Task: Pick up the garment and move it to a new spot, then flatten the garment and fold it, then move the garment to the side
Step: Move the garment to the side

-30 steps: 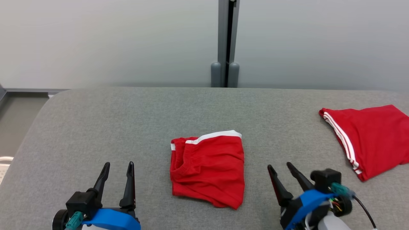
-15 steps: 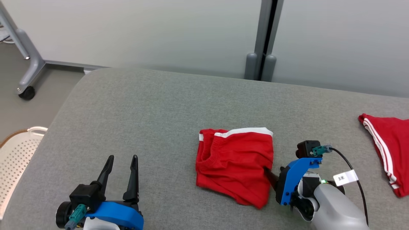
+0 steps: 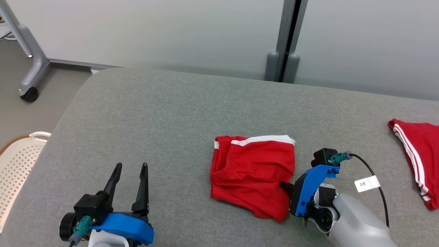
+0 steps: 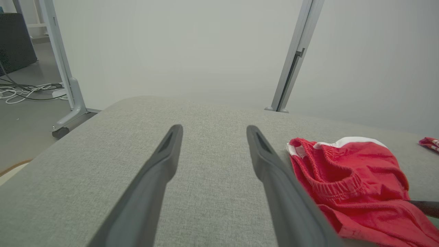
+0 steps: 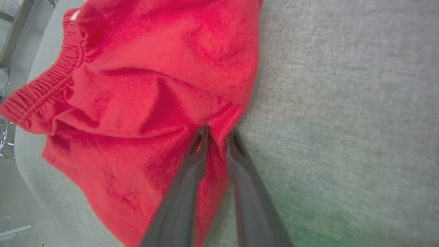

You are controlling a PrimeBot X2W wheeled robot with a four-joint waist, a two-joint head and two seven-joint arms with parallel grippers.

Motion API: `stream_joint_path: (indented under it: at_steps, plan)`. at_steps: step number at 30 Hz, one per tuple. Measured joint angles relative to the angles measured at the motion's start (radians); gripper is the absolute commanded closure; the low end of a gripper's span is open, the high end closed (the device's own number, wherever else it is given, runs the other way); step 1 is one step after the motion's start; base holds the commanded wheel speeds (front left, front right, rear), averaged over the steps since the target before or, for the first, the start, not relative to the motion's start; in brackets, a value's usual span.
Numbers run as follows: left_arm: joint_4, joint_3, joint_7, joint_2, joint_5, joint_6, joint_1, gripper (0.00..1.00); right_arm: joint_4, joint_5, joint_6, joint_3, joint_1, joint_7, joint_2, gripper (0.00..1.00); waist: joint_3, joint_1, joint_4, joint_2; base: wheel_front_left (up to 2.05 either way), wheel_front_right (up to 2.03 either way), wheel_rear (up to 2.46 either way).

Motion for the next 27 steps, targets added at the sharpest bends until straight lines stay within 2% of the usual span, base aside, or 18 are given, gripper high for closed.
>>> stream_joint_path:
  at_steps: [7, 12, 27]
  plan:
    - [0.0, -0.005, 0.0, 0.004, 0.006, 0.0, -0.003, 0.0, -0.02, 0.054, 0.0, 0.047, -0.004, -0.106, 0.004, 1.0, -0.01, 0.0, -0.046, 0.0, 0.0, 0.0, 0.0]
    - [-0.001, -0.037, 0.0, 0.007, 0.007, 0.0, 0.0, 0.0, -0.019, 0.064, 0.0, 0.071, -0.009, -0.141, -0.006, 1.0, -0.027, 0.0, -0.097, 0.0, 0.0, 0.0, 0.0]
    - [0.007, -0.165, 0.0, -0.013, -0.008, 0.0, -0.034, 0.0, -0.122, 0.126, 0.0, 0.14, 0.025, -0.173, -0.1, 1.0, -0.033, -0.0001, -0.329, 0.0001, 0.0, 0.0, 0.0]
